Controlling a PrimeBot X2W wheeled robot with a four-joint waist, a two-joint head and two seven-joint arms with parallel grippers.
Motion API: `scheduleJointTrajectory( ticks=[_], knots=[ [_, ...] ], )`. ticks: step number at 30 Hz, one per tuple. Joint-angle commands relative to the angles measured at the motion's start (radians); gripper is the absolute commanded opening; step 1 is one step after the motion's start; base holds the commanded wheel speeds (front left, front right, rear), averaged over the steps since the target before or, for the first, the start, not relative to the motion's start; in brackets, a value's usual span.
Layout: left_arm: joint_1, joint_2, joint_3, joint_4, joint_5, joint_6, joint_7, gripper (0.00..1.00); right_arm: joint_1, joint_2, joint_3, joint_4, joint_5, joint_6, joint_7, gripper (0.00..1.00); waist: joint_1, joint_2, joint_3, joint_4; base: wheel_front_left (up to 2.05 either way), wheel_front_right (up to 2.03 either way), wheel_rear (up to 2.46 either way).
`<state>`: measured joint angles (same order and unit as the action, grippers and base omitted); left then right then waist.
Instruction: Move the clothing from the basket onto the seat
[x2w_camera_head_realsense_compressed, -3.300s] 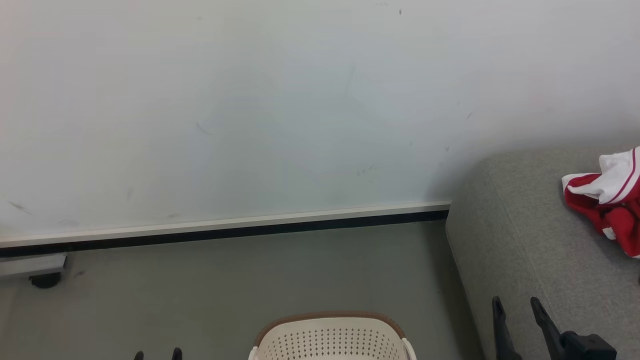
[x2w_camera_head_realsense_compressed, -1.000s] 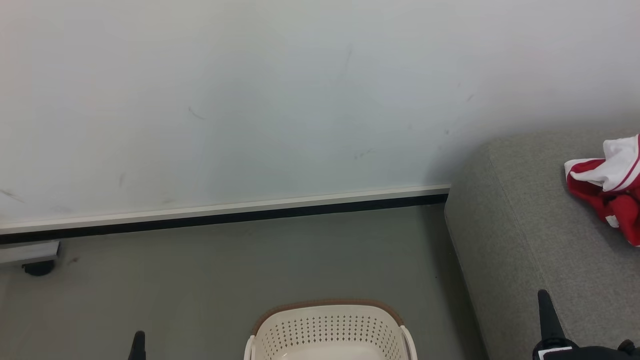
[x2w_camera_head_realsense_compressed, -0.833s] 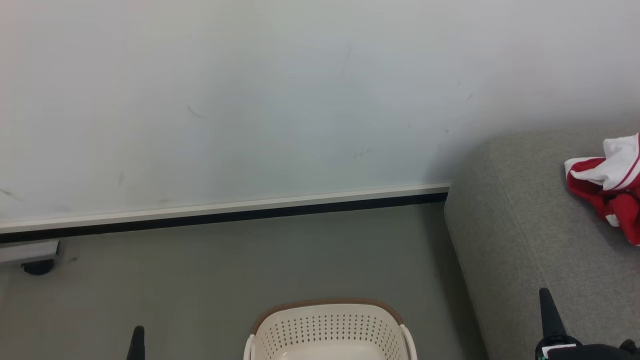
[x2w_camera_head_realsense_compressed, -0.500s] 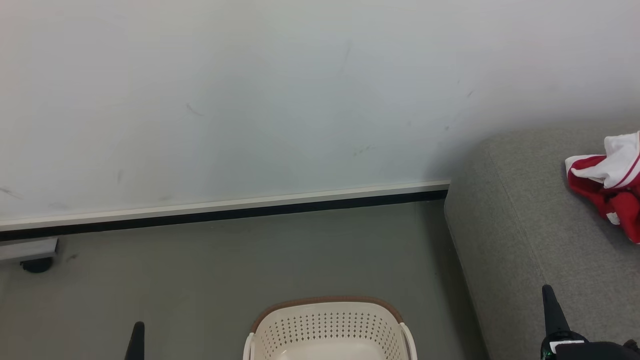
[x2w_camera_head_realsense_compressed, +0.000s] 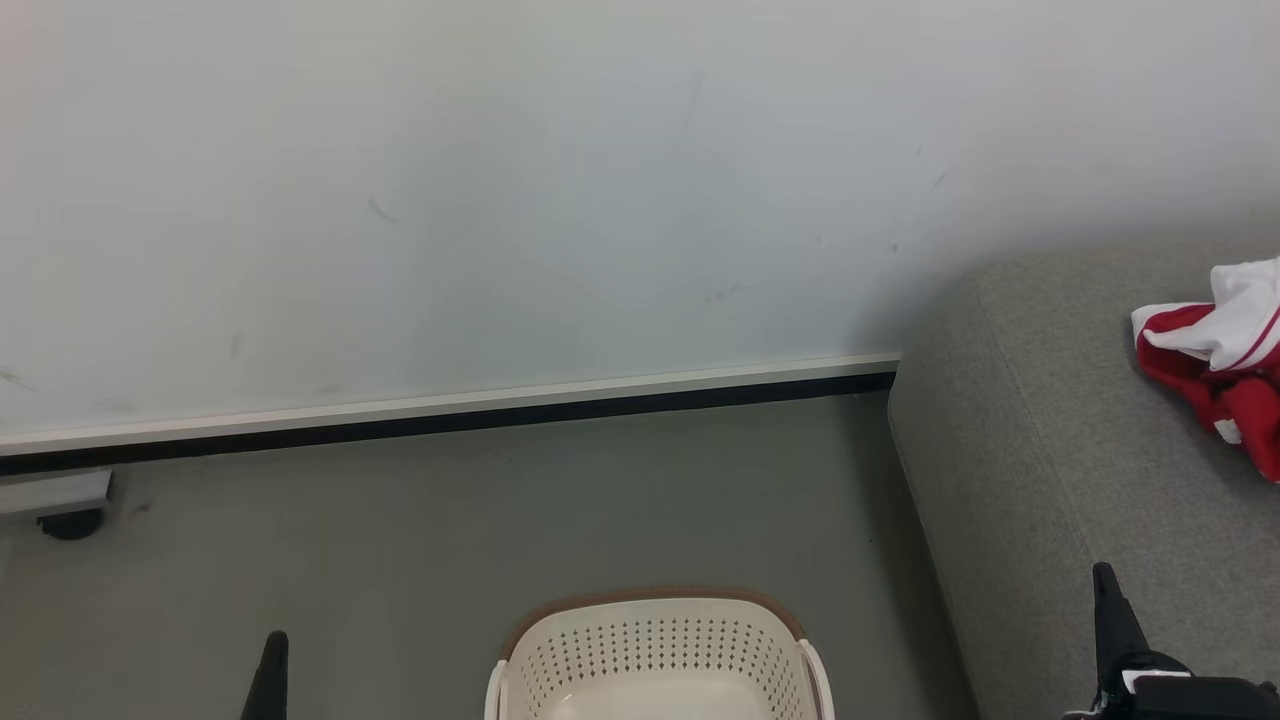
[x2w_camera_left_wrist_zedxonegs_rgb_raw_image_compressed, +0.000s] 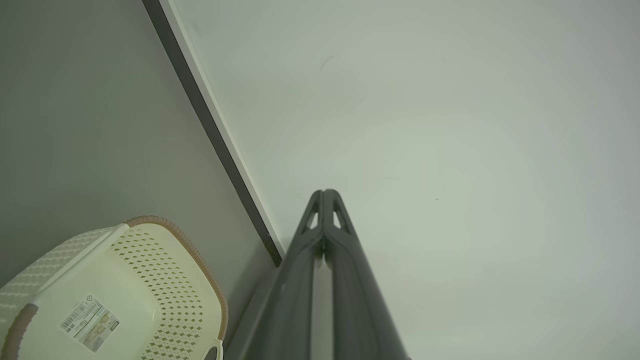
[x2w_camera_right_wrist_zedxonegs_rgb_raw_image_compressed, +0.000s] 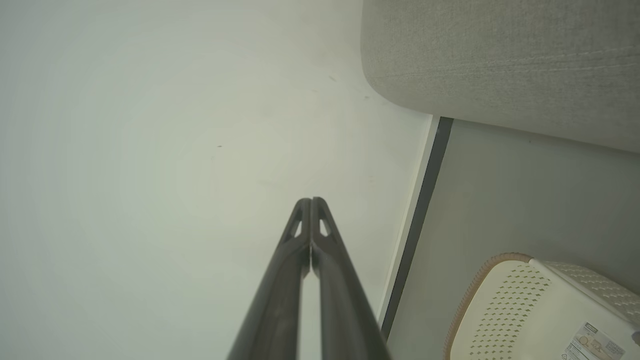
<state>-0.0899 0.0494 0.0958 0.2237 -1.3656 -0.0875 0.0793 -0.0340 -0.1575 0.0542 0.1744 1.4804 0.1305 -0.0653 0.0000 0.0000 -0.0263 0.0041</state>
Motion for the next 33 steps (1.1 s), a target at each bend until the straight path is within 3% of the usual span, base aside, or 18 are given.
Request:
scheduleJointTrajectory(
  ticks=[1, 33],
  knots=[
    [-0.021, 0.001, 0.006, 0.002, -0.019, -0.008, 0.006, 0.0, -0.02, -0.01, 0.002, -0.003, 0.019, 0.0, -0.003, 0.0, 0.0001, 0.0, 0.001, 0.0, 0.0, 0.0, 0.0],
    [-0.066, 0.001, 0.02, 0.033, -0.248, -0.016, 0.07, 0.0, -0.049, -0.048, 0.025, 0.022, 0.306, 0.0, -0.015, 0.0, 0.0, 0.0, 0.025, -0.004, 0.0, 0.0, 0.0]
  ],
)
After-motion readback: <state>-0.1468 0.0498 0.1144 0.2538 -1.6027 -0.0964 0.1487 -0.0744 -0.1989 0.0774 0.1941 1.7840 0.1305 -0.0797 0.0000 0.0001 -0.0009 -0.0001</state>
